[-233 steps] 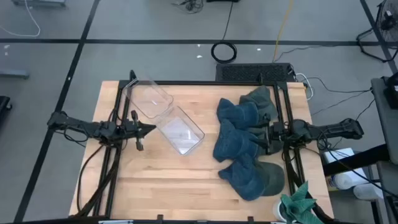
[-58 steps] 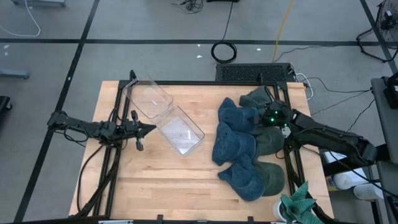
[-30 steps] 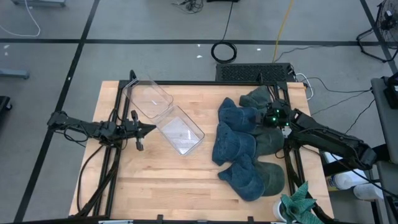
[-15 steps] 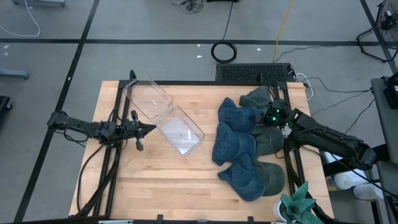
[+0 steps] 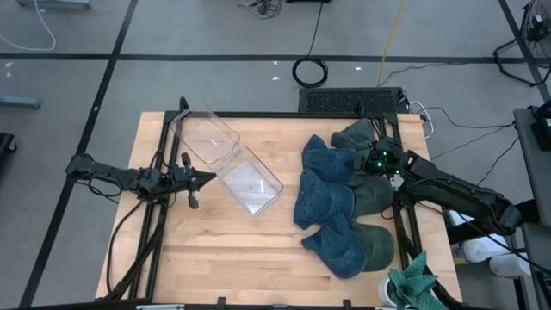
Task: Pick & Place hat
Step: Put the top blue cap into the top transparent bin
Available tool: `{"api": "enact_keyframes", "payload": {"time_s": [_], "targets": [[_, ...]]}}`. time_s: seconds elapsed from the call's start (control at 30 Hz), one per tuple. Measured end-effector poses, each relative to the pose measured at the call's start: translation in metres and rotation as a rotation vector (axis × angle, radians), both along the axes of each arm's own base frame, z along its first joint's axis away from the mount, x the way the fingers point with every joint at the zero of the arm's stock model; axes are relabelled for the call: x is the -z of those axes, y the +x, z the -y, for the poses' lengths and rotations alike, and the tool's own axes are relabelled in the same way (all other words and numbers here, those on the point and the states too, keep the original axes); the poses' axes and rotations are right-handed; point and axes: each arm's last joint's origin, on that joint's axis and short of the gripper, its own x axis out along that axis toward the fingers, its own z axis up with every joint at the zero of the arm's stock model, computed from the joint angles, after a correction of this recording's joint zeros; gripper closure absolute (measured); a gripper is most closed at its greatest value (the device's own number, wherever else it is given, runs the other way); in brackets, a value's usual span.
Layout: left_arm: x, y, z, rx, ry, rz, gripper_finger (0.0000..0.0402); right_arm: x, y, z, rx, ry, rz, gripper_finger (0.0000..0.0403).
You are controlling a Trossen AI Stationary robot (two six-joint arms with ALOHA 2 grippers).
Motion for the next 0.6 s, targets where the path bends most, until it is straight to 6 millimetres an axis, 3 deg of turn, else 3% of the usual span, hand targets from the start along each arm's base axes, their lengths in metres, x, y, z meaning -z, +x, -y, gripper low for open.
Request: {"api": "enact_keyframes", "payload": {"time_s": [0.3,0.6], "targets": [[0.0,0.0,0.0,0.0,0.0,0.0,0.038,0.0,0.0,0.0,-0.009,-0.008,-0.003,0.0202],[0.0,0.0,0.0,0.0,0.0,0.0,0.038,0.0,0.0,0.0,-0.015,-0.016,-0.007,0.0225]]}}
